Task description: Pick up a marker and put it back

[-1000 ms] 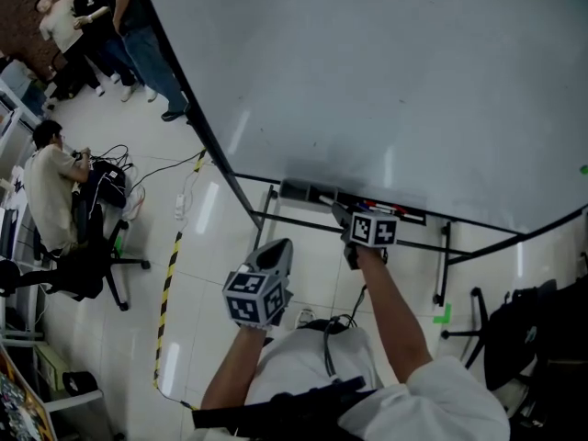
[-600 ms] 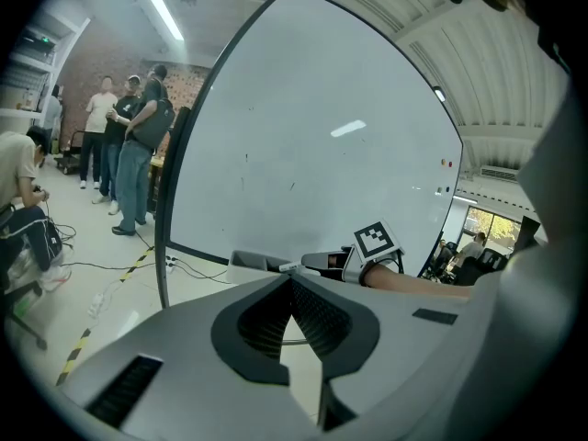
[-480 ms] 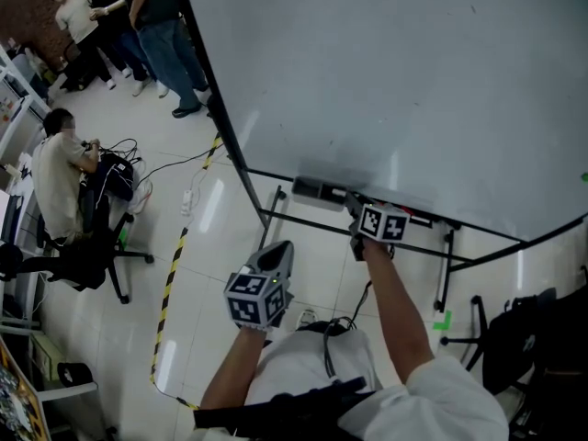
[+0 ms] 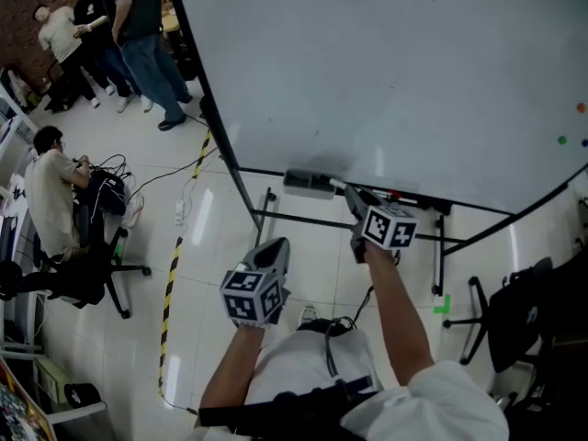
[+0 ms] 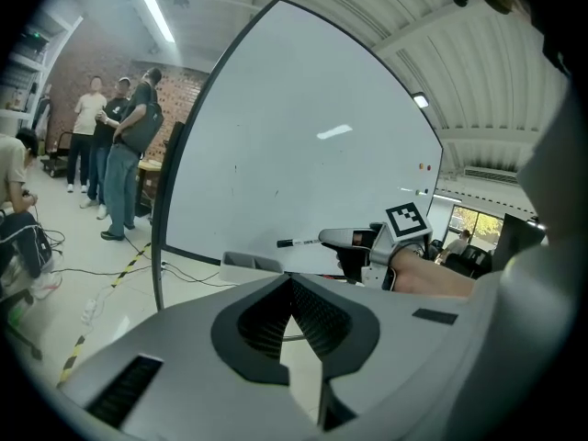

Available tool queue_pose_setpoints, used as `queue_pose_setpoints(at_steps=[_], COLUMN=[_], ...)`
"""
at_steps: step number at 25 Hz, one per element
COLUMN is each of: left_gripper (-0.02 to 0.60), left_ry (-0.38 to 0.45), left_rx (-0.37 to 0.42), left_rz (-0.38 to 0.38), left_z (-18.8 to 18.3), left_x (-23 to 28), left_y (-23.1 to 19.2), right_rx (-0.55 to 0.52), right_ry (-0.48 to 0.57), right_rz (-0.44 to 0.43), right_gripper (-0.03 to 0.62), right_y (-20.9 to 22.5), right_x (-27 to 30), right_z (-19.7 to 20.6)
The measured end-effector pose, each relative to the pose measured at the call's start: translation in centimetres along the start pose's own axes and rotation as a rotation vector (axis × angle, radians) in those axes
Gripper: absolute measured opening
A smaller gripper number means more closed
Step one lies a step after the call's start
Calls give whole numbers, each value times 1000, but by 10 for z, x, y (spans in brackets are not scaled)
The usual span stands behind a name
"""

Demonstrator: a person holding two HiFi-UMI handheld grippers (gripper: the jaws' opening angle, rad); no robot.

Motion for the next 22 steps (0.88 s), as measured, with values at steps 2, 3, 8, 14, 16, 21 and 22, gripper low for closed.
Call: queue_pose_setpoints(at_steps=[2,3,8,14,16,21,22], left_gripper=[-3,-3,-3,-3,-3,-3,-3], left_ry=[2,2,7,-3,-2,0,-1], left_rx=[1,2,8,9,5,18,22], left_rz=[20,30,65,108,122,150,154], left_z=[0,0,4,11,12,13,13], left_x=[-6,-10,-28,-44,-46,-55,-57], left_y=[6,9,21,33,37,49,51], right_rx=[0,1,-3,21,42,100,107], right_ry=[22,33,74,102,104,100,100], right_rz=[-7,-10,-9,20,31,58,60], right_gripper=[81,81,81,81,81,80,80], right_y=[-12,-19,-52,-80,-84,-89,-90], right_x=[-23,-35,-94,-154,-171,-199,-200], right_z=[-1,-1,3,23,32,58,61])
Point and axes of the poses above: the fingertips, and each gripper's own axes: x forward along the fingers, y to its right, z out of its underside, the point moved 3 cm from there along -x, backward along the fingers, and after that the axes turned 7 degrees about y, right-handed, at the moved point
